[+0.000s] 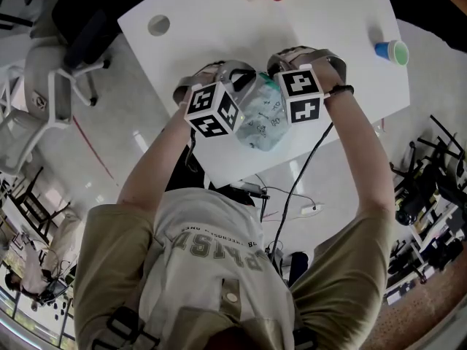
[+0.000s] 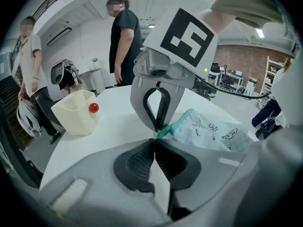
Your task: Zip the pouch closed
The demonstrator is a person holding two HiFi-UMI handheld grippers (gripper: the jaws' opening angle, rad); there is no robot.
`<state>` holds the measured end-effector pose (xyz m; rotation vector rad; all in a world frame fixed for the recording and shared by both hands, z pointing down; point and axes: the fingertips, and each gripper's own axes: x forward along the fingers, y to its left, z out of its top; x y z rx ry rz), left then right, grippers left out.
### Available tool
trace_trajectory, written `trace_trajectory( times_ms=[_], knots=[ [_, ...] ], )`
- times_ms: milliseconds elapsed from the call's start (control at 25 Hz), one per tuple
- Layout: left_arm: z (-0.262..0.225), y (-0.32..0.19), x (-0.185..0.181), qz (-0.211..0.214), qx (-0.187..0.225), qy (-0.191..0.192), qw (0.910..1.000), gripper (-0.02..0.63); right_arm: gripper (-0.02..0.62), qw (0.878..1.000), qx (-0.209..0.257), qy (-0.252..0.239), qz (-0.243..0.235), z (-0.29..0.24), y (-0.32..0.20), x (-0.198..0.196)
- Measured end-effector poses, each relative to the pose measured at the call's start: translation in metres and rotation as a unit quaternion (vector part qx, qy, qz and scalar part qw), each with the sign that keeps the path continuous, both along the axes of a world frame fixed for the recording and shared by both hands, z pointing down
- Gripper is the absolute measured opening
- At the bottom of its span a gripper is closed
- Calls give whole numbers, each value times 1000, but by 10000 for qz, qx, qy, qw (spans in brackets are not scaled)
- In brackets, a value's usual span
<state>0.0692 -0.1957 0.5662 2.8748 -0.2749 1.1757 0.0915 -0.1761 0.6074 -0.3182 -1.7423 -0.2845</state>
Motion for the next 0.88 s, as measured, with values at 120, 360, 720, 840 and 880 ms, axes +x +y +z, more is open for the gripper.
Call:
trace_trajectory(
  times_ms=[120,360,720,840,880],
  knots=[
    [0,0,-3,-34,-21,0,10000,15,2,10000,-22,5,54,0,3,4],
    [2,2,-2,-26,-23,-29,10000,15,2,10000,-14,39,80,0,7,9],
    [5,7,-5,-46,-48,-76,9999,15,2,9998,-3,136,148,4,18,22],
    [7,7,-8,-49,-53,-110,9999,15,2,9997,-13,163,208,5,22,29],
    [7,7,-9,-45,-52,-121,9999,15,2,9996,-8,167,230,6,23,31]
  ],
)
